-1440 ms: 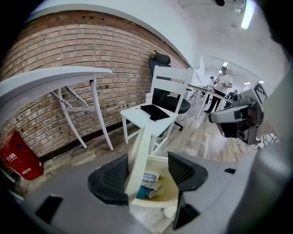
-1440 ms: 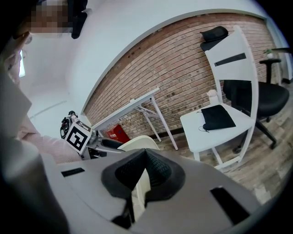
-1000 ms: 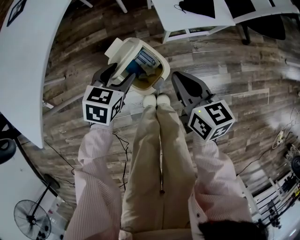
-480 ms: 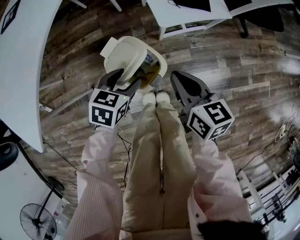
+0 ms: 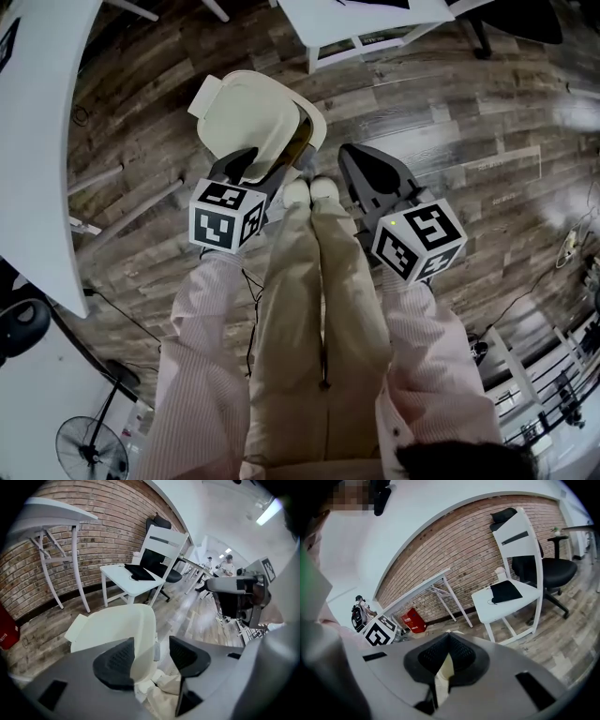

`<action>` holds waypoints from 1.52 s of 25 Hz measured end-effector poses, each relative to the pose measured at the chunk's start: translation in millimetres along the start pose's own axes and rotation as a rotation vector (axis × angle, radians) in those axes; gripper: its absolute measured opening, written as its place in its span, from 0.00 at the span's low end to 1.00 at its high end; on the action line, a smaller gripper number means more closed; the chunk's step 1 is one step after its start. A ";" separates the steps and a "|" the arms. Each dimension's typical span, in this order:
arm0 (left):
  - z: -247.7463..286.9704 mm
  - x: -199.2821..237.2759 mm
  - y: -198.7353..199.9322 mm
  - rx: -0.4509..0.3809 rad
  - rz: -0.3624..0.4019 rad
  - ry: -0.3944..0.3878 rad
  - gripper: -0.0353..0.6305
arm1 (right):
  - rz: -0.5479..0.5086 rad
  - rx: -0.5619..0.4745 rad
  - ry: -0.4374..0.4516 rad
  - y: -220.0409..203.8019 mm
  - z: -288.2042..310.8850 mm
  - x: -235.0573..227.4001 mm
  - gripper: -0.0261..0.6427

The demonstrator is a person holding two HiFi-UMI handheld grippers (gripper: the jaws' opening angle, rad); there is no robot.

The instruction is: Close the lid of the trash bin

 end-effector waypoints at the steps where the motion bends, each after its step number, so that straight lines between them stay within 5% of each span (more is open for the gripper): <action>1: 3.3 -0.6 -2.0 0.010 -0.001 -0.002 0.39 | 0.006 0.002 -0.003 -2.3 -1.0 -1.0 0.04; 18: 42.3 3.5 -25.7 0.082 -0.066 0.004 0.22 | 0.072 0.021 -0.065 -35.5 -13.6 -11.7 0.04; 25: 56.8 12.8 -31.8 0.135 -0.043 0.052 0.05 | 0.095 0.028 -0.085 -46.6 -13.3 -15.8 0.04; 38: 78.8 14.9 -42.8 0.221 0.006 0.092 0.05 | 0.106 0.029 -0.113 -49.1 -6.2 -20.0 0.04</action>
Point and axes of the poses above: the fingertips, and each gripper's own axes: z forward along the fingers, x to its left, y out of its top, the point moved 5 cm from there along -z, backward along the fingers
